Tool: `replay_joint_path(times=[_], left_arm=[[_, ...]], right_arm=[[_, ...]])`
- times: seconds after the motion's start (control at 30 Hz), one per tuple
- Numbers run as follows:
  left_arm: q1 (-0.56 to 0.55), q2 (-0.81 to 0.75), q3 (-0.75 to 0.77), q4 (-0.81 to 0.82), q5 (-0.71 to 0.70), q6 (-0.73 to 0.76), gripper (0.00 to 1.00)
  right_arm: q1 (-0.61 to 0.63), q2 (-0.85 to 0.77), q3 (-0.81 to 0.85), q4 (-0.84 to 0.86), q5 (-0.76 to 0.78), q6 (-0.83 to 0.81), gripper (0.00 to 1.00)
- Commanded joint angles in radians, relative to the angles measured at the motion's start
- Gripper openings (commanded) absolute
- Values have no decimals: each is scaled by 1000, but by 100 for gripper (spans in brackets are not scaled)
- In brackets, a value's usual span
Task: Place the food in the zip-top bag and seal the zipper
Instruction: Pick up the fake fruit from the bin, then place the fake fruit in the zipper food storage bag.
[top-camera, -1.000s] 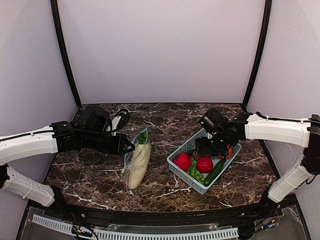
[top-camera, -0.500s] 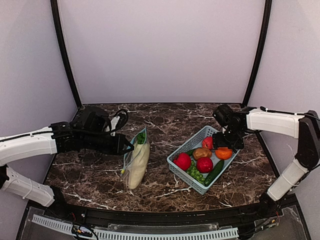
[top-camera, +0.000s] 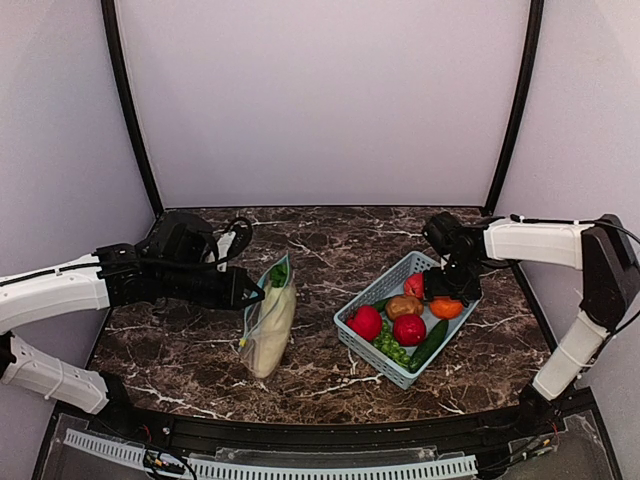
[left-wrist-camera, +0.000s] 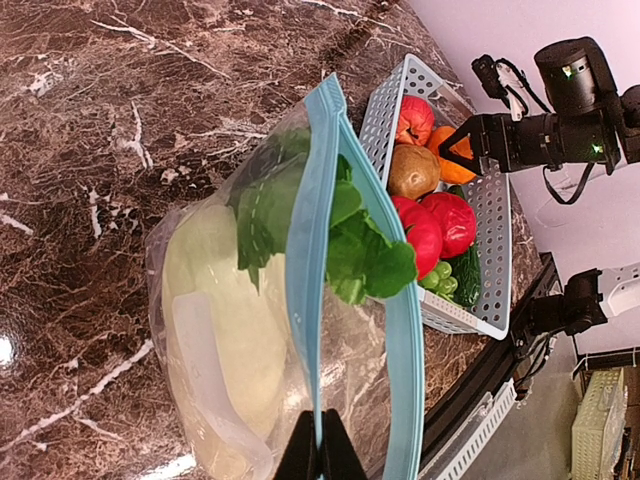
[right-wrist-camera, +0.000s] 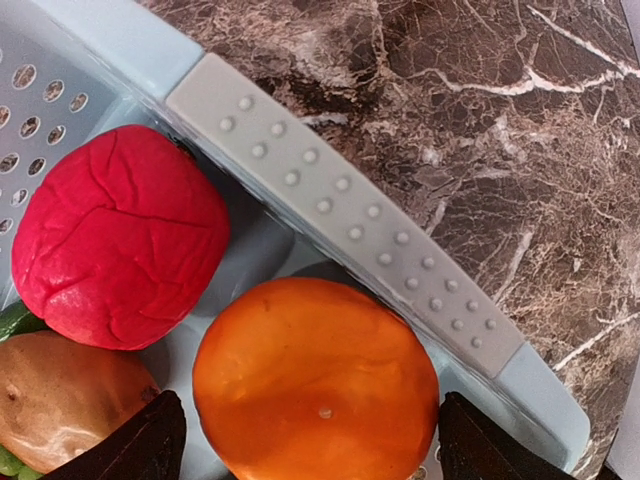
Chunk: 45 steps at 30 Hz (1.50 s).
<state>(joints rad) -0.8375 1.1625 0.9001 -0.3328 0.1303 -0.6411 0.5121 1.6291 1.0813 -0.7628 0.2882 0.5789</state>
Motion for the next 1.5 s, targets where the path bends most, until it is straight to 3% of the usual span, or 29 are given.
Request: replay_joint_path(times=[0.0,0.2,0.43,0.77,0.97,1.2,1.47], left_arm=[[6,-18,-8,-19,-6,-6,1],[7,-22,-7,-20,-6,-11,1],[5,-21,-6,-25,-8,-15,1],[6,0,1,-19,-6,-14,1],[7,22,1,29,23,-23,1],[4,91,27,128,136,-39,1],[2,153,32,183,205,-39,1]], right_arm=[[-8,31,-13,30,-3,2,86],[-7,43,-23,31,29,7,88],[-7,11,-30,48,24,10,75],[-7,-187,-57,71,11,-9,68],[6,-363,-49,76,-107,-2,64],[176,-504,-56,245,-272,95,63],[429,-378,3,534,-283,184,62]])
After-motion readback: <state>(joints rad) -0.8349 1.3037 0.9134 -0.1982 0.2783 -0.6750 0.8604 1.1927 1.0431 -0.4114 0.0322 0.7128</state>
